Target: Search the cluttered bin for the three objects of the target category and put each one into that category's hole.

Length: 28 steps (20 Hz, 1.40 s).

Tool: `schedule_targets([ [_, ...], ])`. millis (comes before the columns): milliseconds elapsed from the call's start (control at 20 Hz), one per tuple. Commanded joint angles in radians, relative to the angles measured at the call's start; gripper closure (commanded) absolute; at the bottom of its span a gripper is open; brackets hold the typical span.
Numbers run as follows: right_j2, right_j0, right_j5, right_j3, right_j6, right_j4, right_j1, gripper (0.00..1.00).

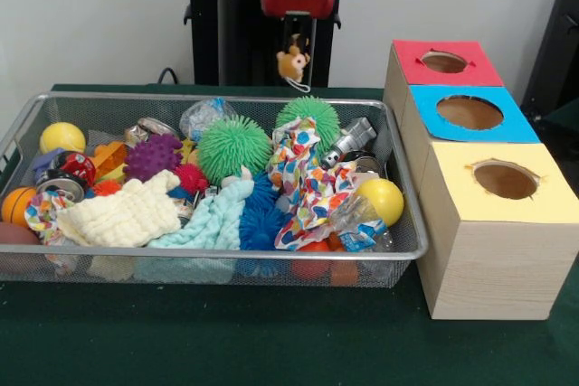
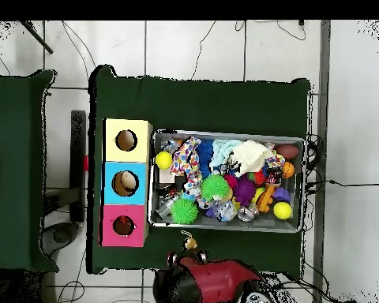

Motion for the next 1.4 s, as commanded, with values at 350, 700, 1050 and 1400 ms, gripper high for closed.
schedule_targets([
  [350, 0.023, 0.190, -0.057, 0.113, 0.348, 0.324, -0.024, 1.00],
  [700, 0.036, 0.278, -0.095, 0.111, 0.388, 0.434, 0.005, 1.00],
  [1050, 0.021, 0.391, -0.096, 0.088, 0.434, 0.550, 0.018, 1.00],
  [1400, -0.005, 0.487, -0.051, 0.041, 0.450, 0.667, 0.023, 1.00],
])
